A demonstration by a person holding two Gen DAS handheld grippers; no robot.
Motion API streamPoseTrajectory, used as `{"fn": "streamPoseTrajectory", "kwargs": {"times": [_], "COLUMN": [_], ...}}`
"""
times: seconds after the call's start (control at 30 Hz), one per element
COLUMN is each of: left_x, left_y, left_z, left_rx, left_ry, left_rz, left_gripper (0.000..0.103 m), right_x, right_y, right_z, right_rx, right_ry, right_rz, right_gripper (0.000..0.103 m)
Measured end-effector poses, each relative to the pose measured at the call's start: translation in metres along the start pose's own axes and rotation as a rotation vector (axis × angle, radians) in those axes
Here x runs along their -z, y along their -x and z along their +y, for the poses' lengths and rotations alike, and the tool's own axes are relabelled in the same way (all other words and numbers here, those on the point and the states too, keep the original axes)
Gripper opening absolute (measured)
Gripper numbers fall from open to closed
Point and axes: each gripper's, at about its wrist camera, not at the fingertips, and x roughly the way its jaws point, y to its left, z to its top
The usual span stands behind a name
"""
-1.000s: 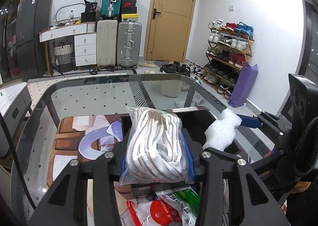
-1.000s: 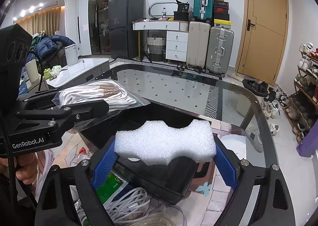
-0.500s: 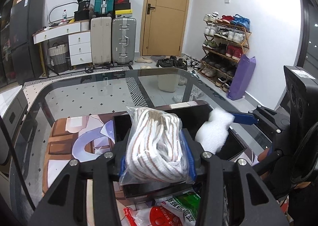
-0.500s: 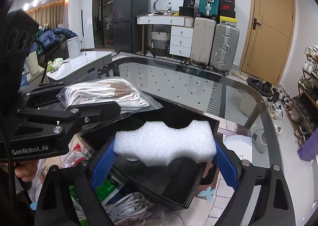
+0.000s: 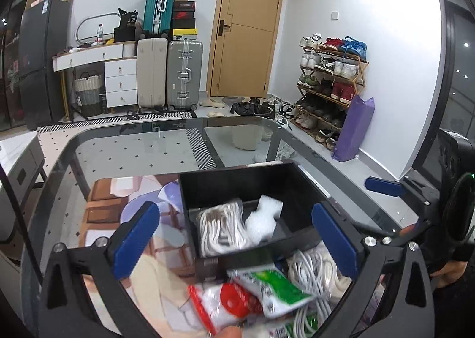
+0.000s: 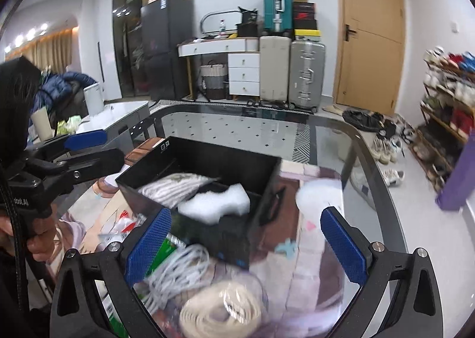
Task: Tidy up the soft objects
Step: 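Lower both held items into the black box and open both tools, then grasp the clear-bagged coiled rope with the right tool while the left tool nears the plush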
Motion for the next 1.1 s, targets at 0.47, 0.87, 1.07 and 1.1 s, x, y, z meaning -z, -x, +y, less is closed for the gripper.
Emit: {"fn": "streamPoseTrajectory", "kwargs": {"times": [0.47, 0.87, 1.07, 1.1], "left_x": [0.035, 0.075, 0.091, 0.093], "left_y": [0.036, 0.026, 0.025, 0.026], "left_z": [-0.001, 0.006, 0.014, 0.015], "left_rx": [-0.077, -0.114, -0.101, -0.094], "left_ry": [0.006, 0.01, 0.048, 0.055], "left_rz": [0.019, 0.062, 0.09, 0.092], "left_gripper": [0.103, 0.103, 0.103, 0.103], "right_x": [0.056, 0.075, 0.09, 0.092], "right_y": [0.043, 0.031, 0.013, 0.01], "right_z": [-0.007, 0.0, 0.001, 0.001], "right_rx": [0.054, 0.079, 0.077, 0.073], "right_ry": [-0.133, -0.177, -0.195, -0.2], "right_rz": [0.058, 0.15, 0.204, 0.21], "right_gripper": [0.102, 0.102, 0.102, 0.102]}}
